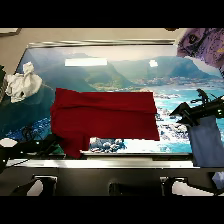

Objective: Fold the clothes and pants, and hang the long-sleeved shirts on hangers.

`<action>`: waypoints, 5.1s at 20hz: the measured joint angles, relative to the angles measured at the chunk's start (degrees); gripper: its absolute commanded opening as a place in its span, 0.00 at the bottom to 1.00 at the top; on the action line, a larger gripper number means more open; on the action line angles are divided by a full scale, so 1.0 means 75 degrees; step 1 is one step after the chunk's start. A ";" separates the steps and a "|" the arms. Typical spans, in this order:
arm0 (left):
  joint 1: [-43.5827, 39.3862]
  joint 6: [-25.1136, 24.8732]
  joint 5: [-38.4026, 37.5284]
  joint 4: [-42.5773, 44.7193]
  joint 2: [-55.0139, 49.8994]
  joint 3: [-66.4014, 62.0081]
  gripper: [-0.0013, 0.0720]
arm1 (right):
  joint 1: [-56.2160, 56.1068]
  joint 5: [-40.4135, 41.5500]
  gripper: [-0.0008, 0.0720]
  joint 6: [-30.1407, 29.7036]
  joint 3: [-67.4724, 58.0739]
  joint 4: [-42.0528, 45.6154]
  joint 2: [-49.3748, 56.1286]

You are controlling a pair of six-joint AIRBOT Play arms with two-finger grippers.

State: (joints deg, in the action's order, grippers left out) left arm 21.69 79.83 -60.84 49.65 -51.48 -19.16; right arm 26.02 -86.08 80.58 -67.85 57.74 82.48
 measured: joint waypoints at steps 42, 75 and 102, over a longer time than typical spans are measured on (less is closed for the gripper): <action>-0.0743 0.0099 -0.0428 -0.0152 -0.0807 -0.1454 0.04 | -0.0991 0.2142 0.05 -0.1195 0.3168 -0.1137 -0.0154; -0.1311 0.0746 -0.1020 0.0775 -0.3663 -0.6461 0.04 | -0.2684 0.2897 0.05 0.1338 0.0667 0.0519 -0.0102; -0.1562 0.1011 -0.1154 0.1821 -0.4960 -0.8693 0.93 | -0.0831 0.0647 0.95 0.0184 -0.1431 -0.0848 0.2194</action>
State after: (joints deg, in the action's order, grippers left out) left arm 9.98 87.42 -69.49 63.31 -88.68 -84.36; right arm 19.79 -81.23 81.95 -78.59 51.37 98.94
